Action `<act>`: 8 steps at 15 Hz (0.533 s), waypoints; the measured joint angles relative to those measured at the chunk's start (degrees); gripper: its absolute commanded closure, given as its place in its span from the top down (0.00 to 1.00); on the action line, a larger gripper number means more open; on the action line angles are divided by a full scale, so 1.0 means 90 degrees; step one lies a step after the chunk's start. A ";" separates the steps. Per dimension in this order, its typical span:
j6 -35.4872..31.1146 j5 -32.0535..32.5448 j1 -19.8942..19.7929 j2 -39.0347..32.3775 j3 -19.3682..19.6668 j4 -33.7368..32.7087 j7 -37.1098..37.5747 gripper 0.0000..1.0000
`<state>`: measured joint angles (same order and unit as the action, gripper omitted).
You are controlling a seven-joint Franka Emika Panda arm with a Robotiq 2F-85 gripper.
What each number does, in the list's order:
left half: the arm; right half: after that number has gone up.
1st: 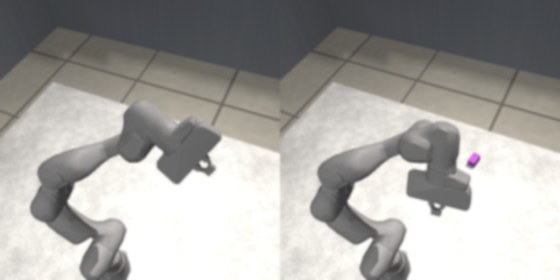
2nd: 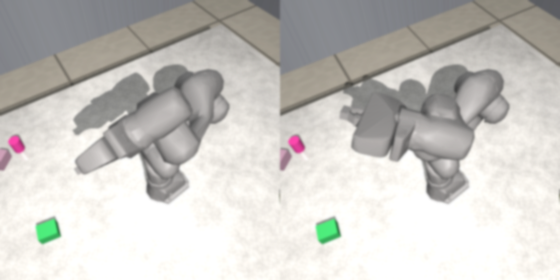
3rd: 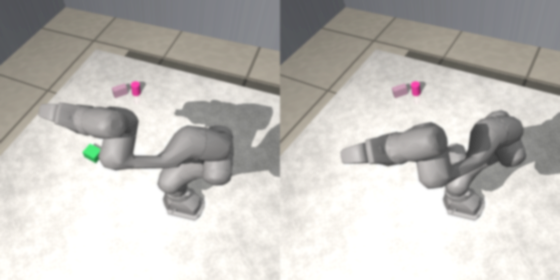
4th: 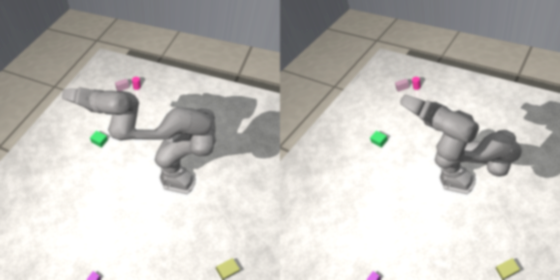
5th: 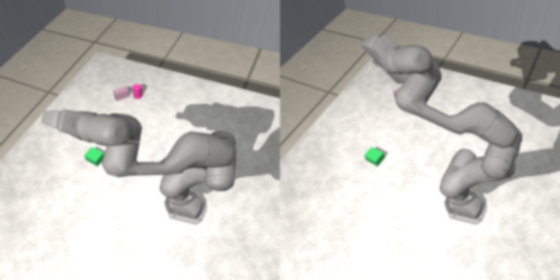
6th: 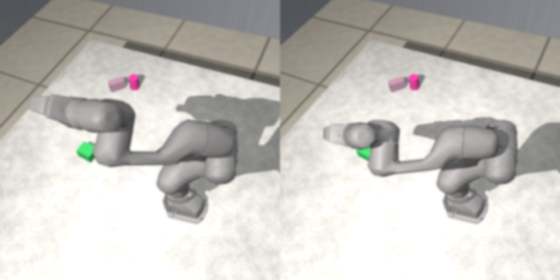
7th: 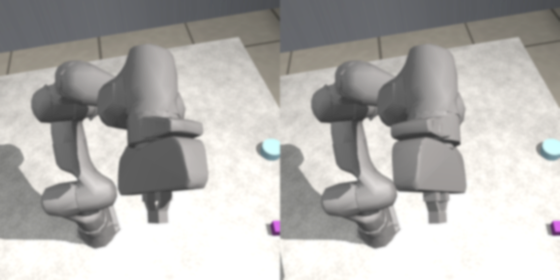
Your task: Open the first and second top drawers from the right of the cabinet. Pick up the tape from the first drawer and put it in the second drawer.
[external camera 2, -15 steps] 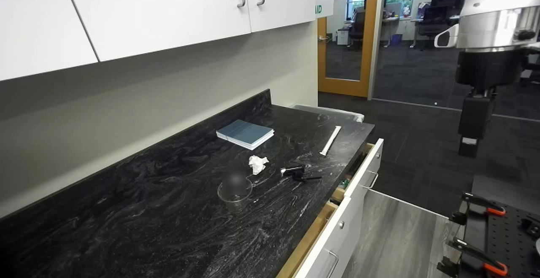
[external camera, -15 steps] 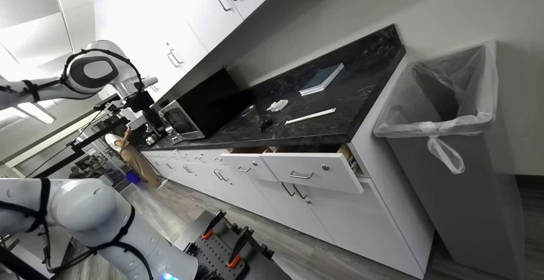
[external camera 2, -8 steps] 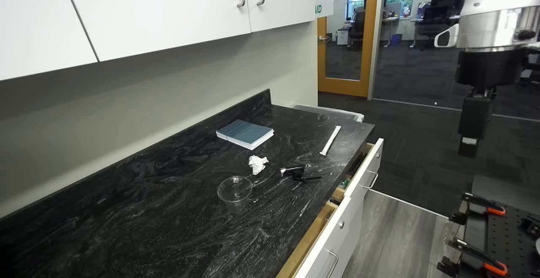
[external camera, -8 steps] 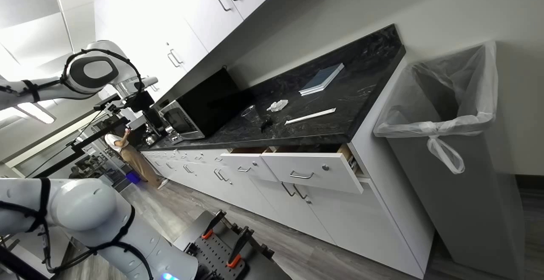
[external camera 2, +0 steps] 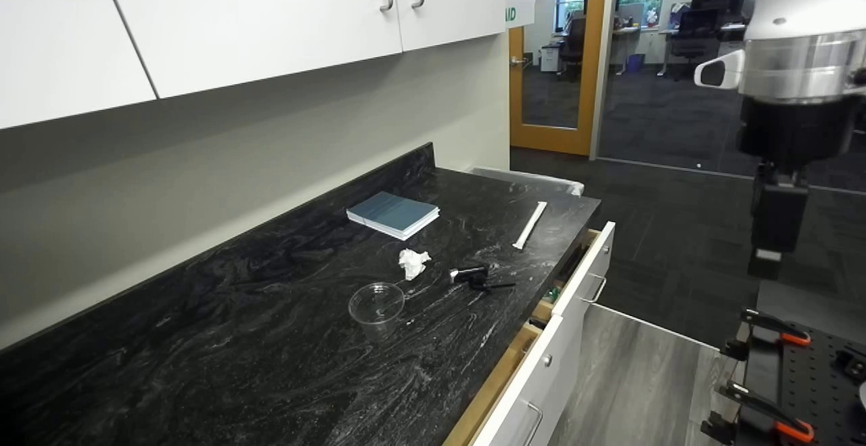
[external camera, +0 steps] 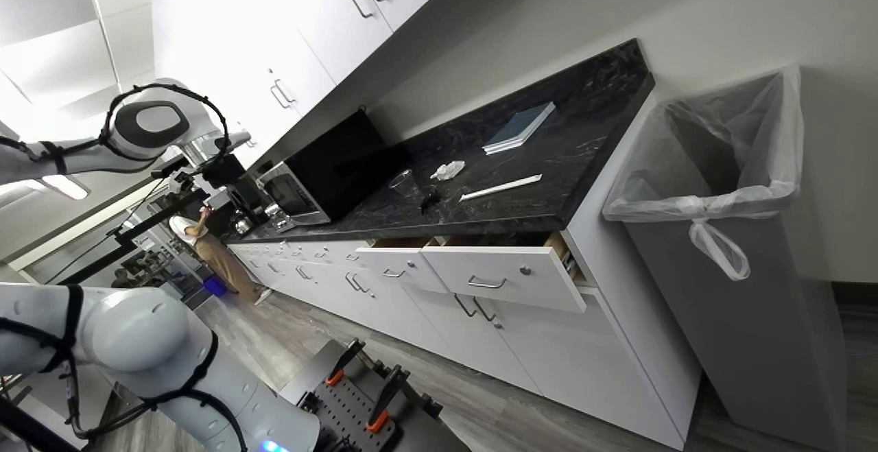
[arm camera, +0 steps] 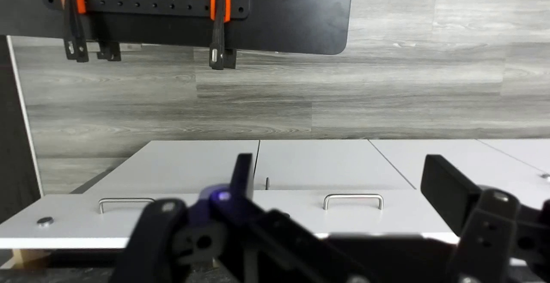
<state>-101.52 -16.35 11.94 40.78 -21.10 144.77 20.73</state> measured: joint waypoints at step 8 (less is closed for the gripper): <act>-0.1538 0.1844 0.0236 -0.2214 -0.1728 -0.0255 0.0016 1.00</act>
<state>-115.36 0.24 14.06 20.86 -36.65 142.48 20.87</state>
